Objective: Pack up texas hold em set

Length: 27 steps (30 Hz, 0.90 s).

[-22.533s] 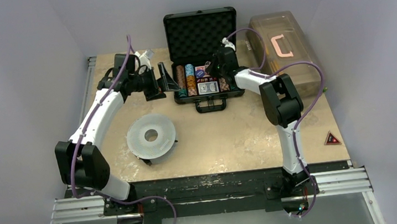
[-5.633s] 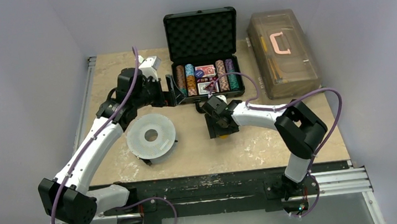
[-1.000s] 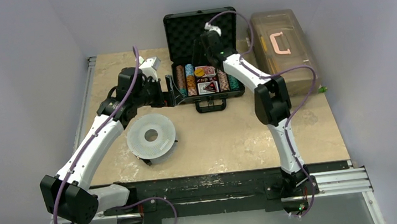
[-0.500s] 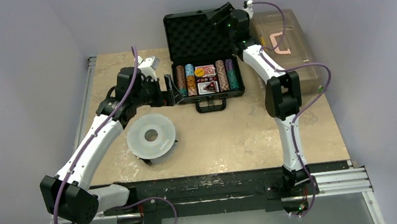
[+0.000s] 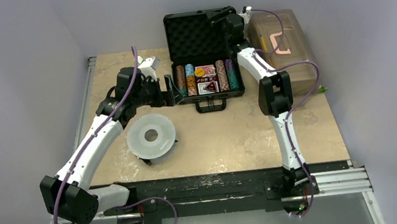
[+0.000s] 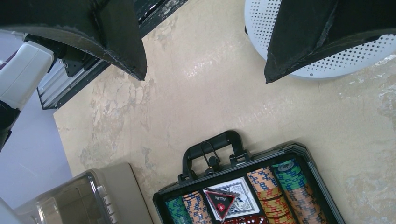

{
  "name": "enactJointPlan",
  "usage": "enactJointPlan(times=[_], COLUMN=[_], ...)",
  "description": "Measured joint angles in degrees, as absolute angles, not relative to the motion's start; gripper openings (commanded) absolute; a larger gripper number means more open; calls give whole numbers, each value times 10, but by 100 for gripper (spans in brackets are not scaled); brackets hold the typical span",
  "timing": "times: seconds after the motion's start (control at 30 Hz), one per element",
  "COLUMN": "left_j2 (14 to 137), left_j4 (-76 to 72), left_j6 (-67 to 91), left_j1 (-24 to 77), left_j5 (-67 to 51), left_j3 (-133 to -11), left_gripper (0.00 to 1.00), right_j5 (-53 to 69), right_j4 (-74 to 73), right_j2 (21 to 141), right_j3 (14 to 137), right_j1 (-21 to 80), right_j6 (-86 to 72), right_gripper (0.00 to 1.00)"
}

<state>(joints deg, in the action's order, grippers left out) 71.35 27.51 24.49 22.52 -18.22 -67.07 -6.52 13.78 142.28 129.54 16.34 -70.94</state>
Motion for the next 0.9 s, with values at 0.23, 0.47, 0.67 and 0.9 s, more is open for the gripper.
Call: enactJointPlan(times=[0.23,0.47,0.67,0.9], left_j2=[714,714,714,714], left_j4=[275,275,275,275], left_j6=[249,249,249,255], left_j1=[225,225,225,224], left_j5=[-193,-196,-197,-207], left_j3=[-671,-671,-671,-671], left_gripper=[93,93,93,93], right_j5=[-80,-117,-138,-138], right_j4=[146,149,143,153], right_j2=[1423,1439,1460,1446], right_j3=[1306,1368,1389,1351], right_j1=[163,163,163,164], right_j6=[-730,-754,-758,-733], right_gripper=[43,36,36,37])
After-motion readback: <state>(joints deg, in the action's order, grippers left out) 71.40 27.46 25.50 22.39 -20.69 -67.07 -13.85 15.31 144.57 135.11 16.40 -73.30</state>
